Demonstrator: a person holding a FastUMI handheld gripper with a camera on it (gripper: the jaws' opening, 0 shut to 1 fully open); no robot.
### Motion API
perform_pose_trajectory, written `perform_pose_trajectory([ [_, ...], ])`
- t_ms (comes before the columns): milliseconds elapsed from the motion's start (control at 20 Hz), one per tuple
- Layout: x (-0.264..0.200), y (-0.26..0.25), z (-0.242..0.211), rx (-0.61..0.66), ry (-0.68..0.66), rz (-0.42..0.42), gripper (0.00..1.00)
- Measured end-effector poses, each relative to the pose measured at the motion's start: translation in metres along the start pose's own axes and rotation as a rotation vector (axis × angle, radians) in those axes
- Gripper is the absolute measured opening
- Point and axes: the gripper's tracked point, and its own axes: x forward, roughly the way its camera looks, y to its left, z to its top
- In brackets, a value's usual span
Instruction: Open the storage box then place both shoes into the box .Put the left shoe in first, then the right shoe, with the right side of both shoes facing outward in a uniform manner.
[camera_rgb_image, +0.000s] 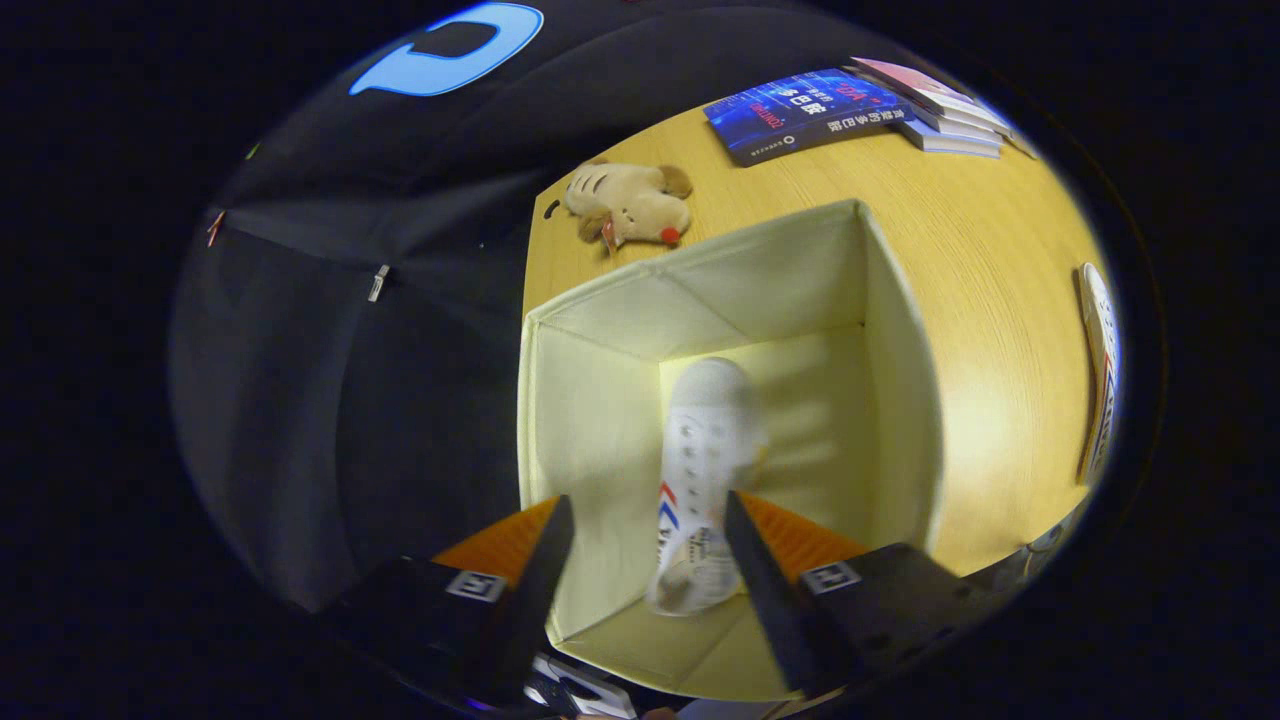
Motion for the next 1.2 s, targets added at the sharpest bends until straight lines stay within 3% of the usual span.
perform_pose_trajectory([
  [50,0.001,0.001,0.002,-0.014,-0.012,0.008,1.00],
  [350,-0.040,0.006,0.017,-0.022,-0.065,0.086,0.99],
  [500,-0.083,0.001,0.037,-0.037,-0.119,0.128,0.99],
  [700,-0.144,-0.035,0.064,-0.061,-0.194,0.113,0.99],
  [900,-0.195,-0.113,0.089,-0.020,-0.235,0.025,0.99],
  [1200,-0.233,-0.278,0.099,0.062,-0.242,-0.237,0.99],
])
